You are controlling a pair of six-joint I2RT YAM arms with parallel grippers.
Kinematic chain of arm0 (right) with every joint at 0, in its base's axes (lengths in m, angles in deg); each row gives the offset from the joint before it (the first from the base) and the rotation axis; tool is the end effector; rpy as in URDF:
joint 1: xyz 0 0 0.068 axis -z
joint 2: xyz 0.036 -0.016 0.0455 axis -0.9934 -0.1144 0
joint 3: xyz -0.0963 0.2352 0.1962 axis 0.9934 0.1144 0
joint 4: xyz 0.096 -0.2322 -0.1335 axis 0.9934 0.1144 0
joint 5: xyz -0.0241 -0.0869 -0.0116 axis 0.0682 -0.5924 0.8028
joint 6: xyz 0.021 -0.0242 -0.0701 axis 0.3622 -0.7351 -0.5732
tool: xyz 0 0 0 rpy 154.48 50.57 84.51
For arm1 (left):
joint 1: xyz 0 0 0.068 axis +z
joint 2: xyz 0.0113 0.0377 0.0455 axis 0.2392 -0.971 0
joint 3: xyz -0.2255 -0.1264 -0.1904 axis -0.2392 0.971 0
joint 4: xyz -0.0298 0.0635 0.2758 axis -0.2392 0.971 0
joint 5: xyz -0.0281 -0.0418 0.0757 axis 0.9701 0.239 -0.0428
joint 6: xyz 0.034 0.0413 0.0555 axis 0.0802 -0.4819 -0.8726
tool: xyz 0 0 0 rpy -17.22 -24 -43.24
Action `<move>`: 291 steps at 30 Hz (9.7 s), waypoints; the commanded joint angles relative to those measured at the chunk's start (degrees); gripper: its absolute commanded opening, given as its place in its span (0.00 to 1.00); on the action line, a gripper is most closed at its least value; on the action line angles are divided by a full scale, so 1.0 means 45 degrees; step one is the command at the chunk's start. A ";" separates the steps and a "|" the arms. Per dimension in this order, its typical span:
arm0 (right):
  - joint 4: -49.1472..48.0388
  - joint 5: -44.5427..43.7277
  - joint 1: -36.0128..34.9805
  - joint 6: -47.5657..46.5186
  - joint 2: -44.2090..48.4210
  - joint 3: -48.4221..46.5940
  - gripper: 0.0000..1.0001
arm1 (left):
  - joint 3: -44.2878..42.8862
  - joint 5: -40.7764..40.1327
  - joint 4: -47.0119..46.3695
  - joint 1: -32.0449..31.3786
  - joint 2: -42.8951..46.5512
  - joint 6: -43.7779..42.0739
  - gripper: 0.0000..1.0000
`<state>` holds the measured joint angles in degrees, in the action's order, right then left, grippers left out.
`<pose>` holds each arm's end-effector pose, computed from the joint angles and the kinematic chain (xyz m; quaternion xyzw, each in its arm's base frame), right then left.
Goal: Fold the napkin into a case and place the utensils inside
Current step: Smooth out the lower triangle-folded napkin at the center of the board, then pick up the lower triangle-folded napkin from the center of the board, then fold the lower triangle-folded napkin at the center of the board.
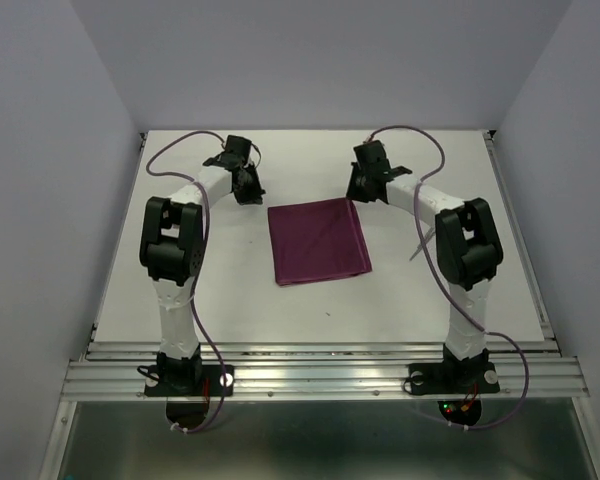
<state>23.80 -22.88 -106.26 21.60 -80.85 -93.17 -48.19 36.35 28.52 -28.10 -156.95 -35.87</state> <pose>0.4936 0.1994 0.2039 0.0759 0.9293 0.1073 0.3451 0.5119 -0.1385 0.2044 -0.0705 0.9346 -0.1724 0.3029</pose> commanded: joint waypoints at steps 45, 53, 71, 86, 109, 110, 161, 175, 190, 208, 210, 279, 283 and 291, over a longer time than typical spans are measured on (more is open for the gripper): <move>-0.2119 0.0765 0.1611 0.1639 0.6414 0.8782 0.34 | -0.4732 -0.2146 0.3141 -0.5248 -0.0772 -0.0676 0.60; -0.2022 0.1039 0.2962 0.1209 0.7098 0.8920 0.52 | -0.7286 -0.3377 0.4157 -0.6458 -0.2527 -0.0870 0.69; -0.1924 0.1196 0.3218 0.1111 0.7059 0.8900 0.54 | -0.8308 -0.5780 0.4666 -0.7377 -0.4425 -0.0832 0.69; -0.1748 0.1117 0.3218 0.1053 0.7372 0.8959 0.55 | -0.8503 -0.5936 0.4431 -0.7358 -0.5537 -0.1027 0.64; -0.2214 0.3300 0.3102 0.1384 0.7938 0.9153 0.55 | -0.5009 0.0619 0.1115 -0.5445 -0.3215 -0.0481 0.00; -0.2371 0.3518 0.2985 0.1559 0.7899 0.9309 0.58 | -0.4659 0.0974 0.0899 -0.5251 -0.3060 -0.0306 0.00; -0.1731 0.0808 -0.3325 0.2928 0.3602 0.6401 0.16 | 0.0188 0.5274 -0.5763 -0.2495 -0.0695 0.3914 0.00; 0.1786 -0.3020 -0.3579 0.1659 0.3836 0.5130 0.15 | 0.1262 0.5665 -0.7676 -0.2436 -0.0793 0.4403 0.00; 0.2764 -0.5718 -0.5083 0.1951 0.3992 0.4916 0.32 | 0.2570 0.6583 -0.9123 -0.2261 -0.0382 0.4188 0.00; -0.0165 -0.2692 -0.5337 0.2010 0.4911 0.5502 0.48 | 0.3586 0.7404 -1.0021 -0.2085 -0.0382 0.3602 0.00; -0.0204 -0.2361 -0.5337 0.1971 0.4736 0.5443 0.47 | 0.3626 0.7423 -1.0041 -0.2085 -0.0363 0.3602 0.00; -0.1787 -0.0464 -0.5337 0.2050 0.3290 0.5756 0.33 | 0.4719 0.2325 -0.2424 -0.1440 0.2666 0.1200 0.00; -0.1475 -0.0815 -0.5337 0.1913 0.3056 0.5210 0.37 | 0.4973 0.2209 -0.2404 -0.1460 0.2411 0.1160 0.00; -0.0440 -0.1694 -0.5337 0.1249 0.2294 0.3745 0.43 | 0.4915 0.1915 -0.2170 -0.1460 0.1904 0.0907 0.00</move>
<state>19.50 -27.18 -129.65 29.54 -69.38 -72.27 -26.16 46.49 17.55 -34.40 -147.53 -30.25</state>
